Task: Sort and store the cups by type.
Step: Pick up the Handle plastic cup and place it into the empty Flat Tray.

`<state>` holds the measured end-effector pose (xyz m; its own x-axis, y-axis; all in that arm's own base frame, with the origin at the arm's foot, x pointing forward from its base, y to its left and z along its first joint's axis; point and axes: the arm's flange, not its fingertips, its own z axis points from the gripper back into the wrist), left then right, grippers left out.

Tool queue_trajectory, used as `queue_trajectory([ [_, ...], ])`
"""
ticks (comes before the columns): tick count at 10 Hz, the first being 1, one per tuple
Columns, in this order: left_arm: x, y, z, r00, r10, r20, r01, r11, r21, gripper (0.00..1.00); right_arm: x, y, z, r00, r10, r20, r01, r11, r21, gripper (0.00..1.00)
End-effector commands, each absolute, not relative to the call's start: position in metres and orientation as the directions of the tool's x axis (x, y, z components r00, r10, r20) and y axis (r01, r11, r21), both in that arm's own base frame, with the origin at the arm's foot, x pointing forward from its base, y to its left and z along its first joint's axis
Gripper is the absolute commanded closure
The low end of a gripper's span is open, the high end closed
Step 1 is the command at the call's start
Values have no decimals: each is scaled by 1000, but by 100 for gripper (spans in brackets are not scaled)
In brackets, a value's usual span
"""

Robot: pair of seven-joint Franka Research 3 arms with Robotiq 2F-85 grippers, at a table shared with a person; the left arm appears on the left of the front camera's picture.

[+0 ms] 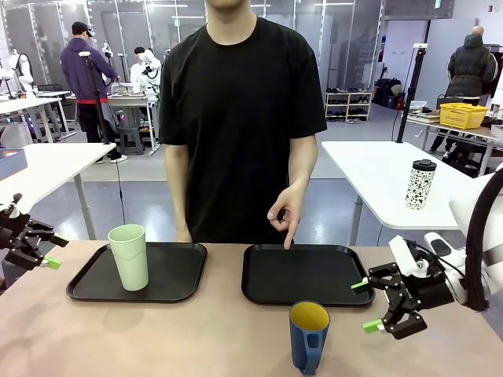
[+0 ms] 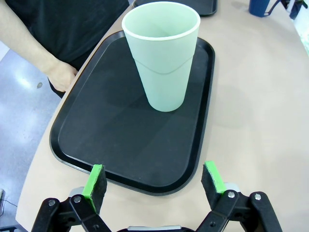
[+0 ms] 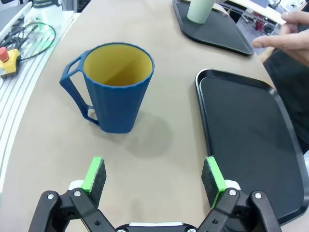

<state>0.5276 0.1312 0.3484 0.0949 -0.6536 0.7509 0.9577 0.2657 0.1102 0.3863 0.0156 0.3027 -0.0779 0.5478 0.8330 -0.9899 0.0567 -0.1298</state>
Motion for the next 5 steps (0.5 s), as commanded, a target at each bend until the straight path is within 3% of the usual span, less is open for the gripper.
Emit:
queue_trajectory([
  [1, 531, 133, 349, 69, -639, 766, 959, 255, 127, 0, 385, 15, 309, -88, 537, 839, -988, 61, -143, 0],
  [5, 531, 133, 349, 69, -639, 766, 959, 255, 127, 0, 390, 20, 296, -86, 503, 860, -994, 14, -108, 0],
])
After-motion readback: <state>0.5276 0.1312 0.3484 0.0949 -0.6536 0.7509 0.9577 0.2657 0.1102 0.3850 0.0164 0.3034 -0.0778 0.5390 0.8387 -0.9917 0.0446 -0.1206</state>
